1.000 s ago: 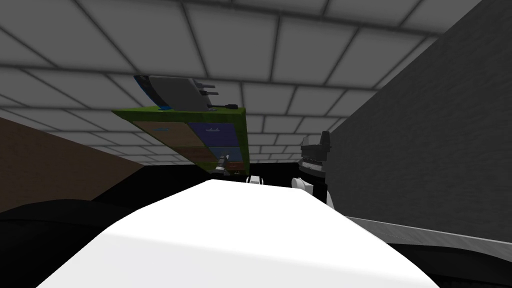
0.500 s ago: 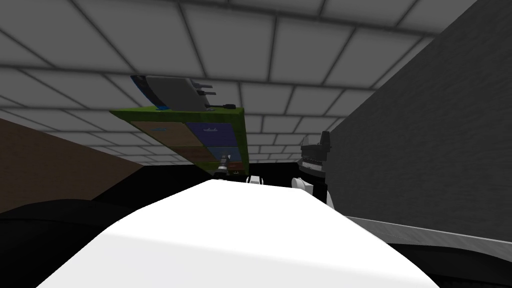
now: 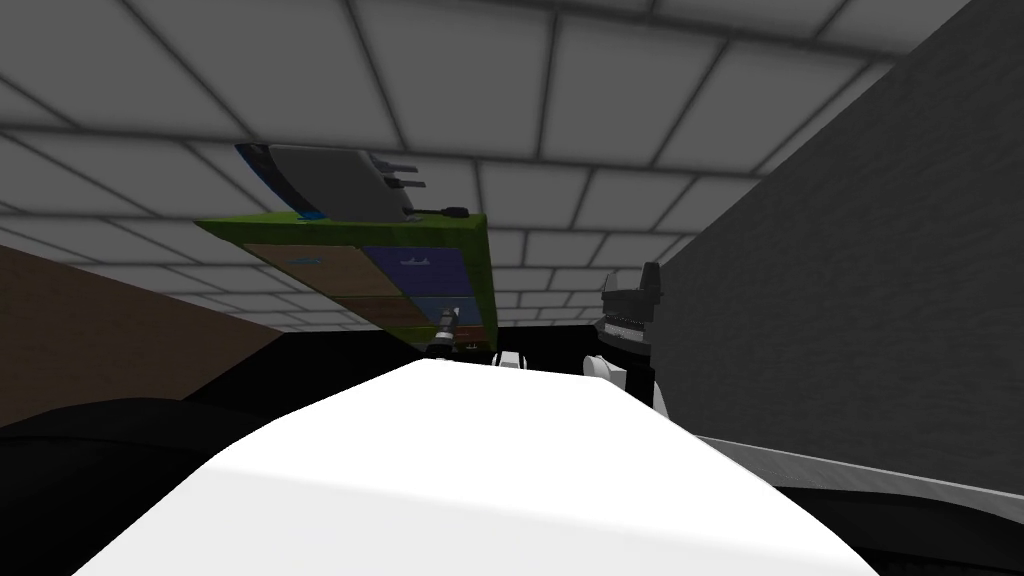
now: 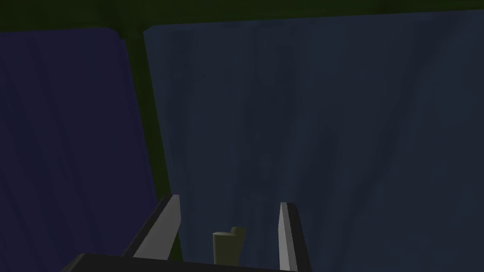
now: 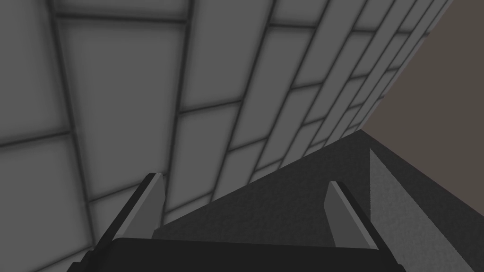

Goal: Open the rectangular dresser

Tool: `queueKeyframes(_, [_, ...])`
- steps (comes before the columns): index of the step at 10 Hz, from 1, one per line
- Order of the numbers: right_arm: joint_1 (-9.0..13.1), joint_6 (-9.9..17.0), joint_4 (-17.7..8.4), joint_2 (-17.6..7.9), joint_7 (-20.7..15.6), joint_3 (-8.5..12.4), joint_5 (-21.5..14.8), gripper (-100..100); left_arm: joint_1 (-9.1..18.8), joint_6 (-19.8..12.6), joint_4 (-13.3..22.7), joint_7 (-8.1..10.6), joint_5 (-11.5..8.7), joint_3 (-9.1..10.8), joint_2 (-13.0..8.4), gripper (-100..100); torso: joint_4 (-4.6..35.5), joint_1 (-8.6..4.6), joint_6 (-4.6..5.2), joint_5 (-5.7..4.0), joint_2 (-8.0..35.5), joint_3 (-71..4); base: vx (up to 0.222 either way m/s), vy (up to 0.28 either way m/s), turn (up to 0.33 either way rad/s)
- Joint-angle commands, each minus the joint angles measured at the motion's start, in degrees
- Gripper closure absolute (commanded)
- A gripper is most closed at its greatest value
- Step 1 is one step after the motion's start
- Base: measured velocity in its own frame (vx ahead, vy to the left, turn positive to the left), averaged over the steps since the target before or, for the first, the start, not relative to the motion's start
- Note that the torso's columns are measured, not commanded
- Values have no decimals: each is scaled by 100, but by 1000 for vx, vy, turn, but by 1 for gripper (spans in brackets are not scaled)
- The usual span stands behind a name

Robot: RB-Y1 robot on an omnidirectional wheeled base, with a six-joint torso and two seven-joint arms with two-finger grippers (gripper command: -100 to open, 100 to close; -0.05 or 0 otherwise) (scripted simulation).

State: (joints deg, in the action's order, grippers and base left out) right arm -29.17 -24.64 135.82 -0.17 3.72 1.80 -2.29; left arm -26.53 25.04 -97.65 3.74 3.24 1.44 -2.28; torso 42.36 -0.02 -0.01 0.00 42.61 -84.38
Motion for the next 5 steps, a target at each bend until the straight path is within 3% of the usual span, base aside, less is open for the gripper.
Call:
queueKeyframes(1, [0, 0, 0, 0, 0, 0, 0, 0, -118, -2, -141, 29, 5, -35, -21, 100, 2, -2, 0, -4, -8, -3, -98, -16, 1])
queueKeyframes(4, [2, 1, -1, 0, 0, -1, 0, 0, -297, -26, -378, 73, 14, -85, -55, 100, 17, -10, -6, -15, 15, 6, -188, -29, 8])
queueKeyframes(5, [2, 1, -1, 0, 0, -1, 0, 0, -270, -64, -281, 65, 11, -84, -47, 100, 24, -12, -9, -23, 10, 0, -92, -16, -2])
